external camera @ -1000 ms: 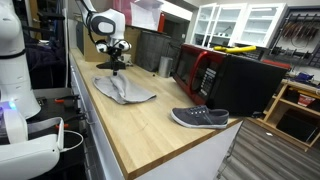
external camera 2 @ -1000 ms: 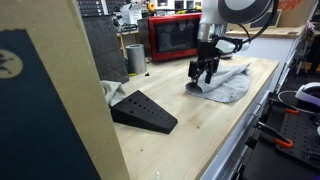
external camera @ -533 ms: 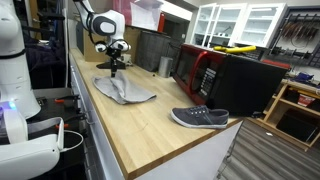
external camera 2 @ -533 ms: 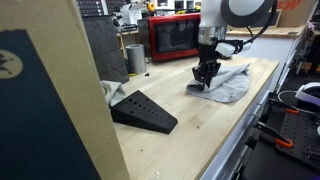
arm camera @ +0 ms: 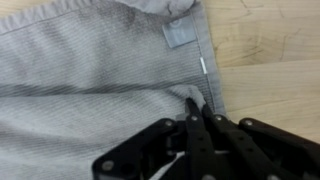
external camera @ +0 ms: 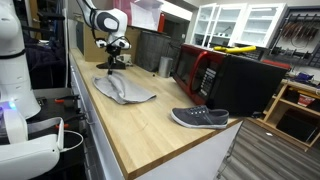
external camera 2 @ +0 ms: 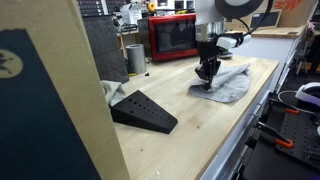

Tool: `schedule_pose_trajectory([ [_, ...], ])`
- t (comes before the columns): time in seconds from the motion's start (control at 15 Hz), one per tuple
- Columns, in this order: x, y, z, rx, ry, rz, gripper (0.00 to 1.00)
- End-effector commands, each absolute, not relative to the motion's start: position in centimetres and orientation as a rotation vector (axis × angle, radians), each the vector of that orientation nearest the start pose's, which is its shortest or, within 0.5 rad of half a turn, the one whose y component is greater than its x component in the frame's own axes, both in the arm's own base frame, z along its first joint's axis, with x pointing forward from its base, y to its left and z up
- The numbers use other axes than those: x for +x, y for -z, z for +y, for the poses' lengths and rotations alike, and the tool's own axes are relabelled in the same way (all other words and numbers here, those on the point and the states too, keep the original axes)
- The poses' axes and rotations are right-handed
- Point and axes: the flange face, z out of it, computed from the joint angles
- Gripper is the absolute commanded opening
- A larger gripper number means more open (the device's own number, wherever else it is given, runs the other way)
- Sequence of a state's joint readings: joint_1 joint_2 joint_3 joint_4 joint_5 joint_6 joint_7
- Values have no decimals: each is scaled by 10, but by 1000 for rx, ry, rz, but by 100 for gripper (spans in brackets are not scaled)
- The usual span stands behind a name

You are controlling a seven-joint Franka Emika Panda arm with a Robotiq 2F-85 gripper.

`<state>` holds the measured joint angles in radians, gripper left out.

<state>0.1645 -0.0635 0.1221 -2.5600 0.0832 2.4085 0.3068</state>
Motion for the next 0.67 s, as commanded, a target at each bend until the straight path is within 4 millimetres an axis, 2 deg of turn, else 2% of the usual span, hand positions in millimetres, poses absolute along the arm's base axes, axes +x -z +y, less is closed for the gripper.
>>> schedule_pose_trajectory([
  [0.0, 424, -309, 128, -3073, -319, -76, 1],
  [0.27, 429, -331, 121, -3001, -528, -299, 1],
  [0.6, 430, -350, 105, -2859, -781, -559, 1],
])
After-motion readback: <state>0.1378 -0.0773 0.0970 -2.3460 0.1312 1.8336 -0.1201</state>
